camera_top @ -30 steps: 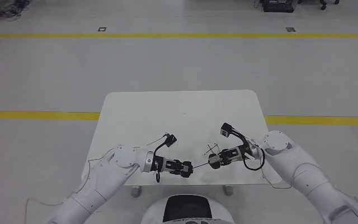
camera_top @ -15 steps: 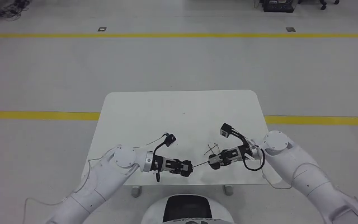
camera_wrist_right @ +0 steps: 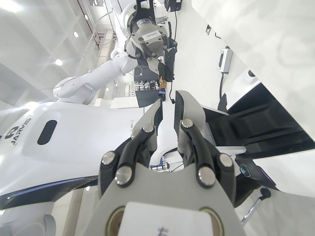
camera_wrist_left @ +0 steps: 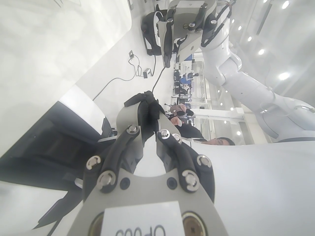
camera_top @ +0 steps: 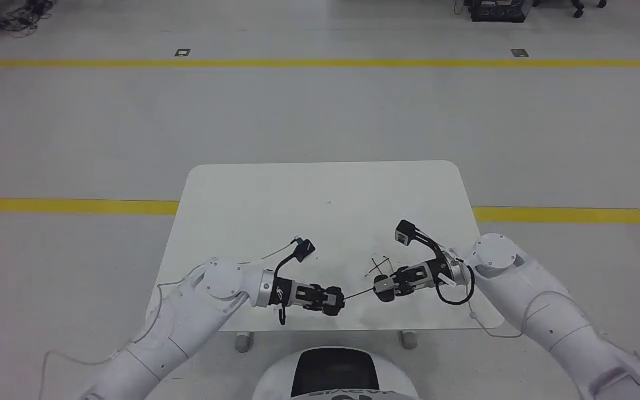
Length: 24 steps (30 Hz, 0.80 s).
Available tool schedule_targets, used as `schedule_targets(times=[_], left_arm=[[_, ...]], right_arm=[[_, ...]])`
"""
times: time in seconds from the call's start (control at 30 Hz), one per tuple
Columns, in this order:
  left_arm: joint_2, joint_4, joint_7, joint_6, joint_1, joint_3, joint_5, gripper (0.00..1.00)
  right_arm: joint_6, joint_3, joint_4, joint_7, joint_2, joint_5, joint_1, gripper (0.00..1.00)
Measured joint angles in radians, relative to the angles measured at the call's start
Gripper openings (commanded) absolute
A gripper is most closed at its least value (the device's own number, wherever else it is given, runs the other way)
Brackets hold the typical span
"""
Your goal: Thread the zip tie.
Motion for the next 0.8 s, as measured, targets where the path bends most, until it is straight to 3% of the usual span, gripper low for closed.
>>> schedule_targets(times=[0.23,0.4,0.67,0.7,0.73,0.77,0.8], left_arm=[[0.004,-0.002,0.004,-0.001,-0.005,0.009,0.0,0.0],[0.006,-0.003,0.008,-0.001,-0.007,0.015,-0.001,0.0],[0.01,-0.004,0.02,-0.002,-0.01,0.022,-0.004,0.01],[0.011,-0.005,0.021,-0.002,-0.01,0.023,-0.004,0.22],[0.011,-0.005,0.021,-0.002,-0.011,0.023,-0.005,0.73],[0.012,-0.005,0.022,-0.003,-0.011,0.024,-0.005,1.0],[0.012,-0.005,0.022,-0.003,-0.011,0.025,-0.007,1.0]], right_arm=[[0.0,0.0,0.001,0.0,0.0,0.0,0.0,0.07],[0.0,-0.001,0.001,0.0,-0.001,-0.001,0.001,0.0],[0.0,0.0,0.004,0.0,-0.001,0.0,0.001,0.0],[0.0,0.0,0.005,0.0,-0.002,0.0,0.001,0.0],[0.0,0.0,0.005,0.0,-0.002,0.0,0.001,0.0],[0.0,0.0,0.005,0.0,-0.002,-0.001,0.001,0.0],[0.0,0.0,0.005,0.0,-0.002,-0.001,0.001,0.0]])
